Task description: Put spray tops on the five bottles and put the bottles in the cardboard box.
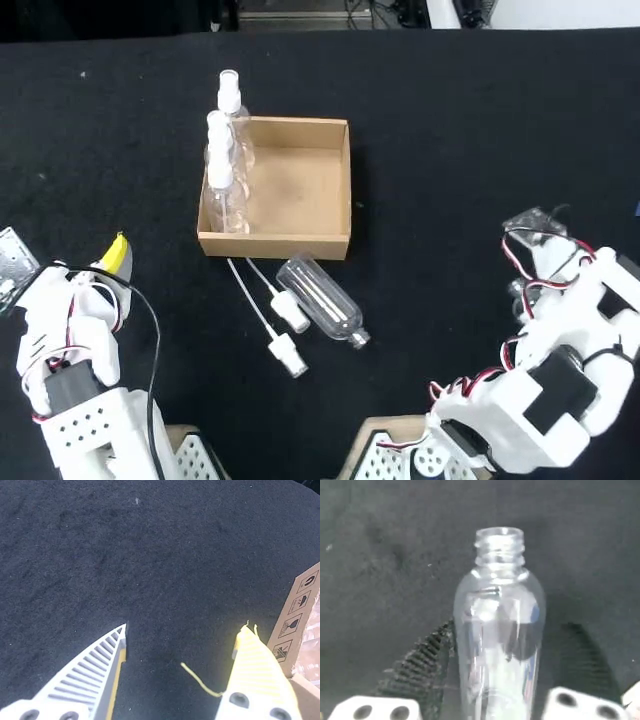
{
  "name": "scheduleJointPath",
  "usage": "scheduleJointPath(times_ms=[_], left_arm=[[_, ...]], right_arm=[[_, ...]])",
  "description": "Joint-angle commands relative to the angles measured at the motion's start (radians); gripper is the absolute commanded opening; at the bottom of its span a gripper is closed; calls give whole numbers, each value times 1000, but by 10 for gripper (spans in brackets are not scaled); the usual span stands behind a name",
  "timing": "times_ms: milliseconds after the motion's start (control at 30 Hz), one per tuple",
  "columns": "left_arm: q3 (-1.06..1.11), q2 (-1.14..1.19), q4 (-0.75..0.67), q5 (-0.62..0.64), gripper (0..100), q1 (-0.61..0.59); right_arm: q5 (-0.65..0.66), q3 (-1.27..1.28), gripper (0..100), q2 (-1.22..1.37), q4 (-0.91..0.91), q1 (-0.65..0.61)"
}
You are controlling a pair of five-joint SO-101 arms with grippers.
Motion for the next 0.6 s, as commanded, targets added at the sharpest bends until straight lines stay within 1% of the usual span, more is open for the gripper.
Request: scheduleJointPath(times_ms=[0,33,67,133,267,333,400,567], left_arm=[[-18,-12,-23,5,321,-5],[-18,-12,-23,5,321,-5],[-18,-12,-23,5,321,-5],[-18,-12,-23,5,321,-5],[-18,-12,-23,5,321,-5],[-18,-12,-23,5,321,-5],[-18,-12,-23,5,321,-5],[-18,-12,-23,5,321,-5]], right_arm=[[-41,2,87,-2,-28,-38],[-49,2,31,-8,-26,-43],[-63,-5,5,-8,-26,-54],[-127,-18,47,-8,-25,-68],[-391,-22,51,-8,-25,-98],[-494,-21,57,1,-25,-133],[-512,-19,104,1,-5,-160],[-512,-42,309,-5,74,-196]])
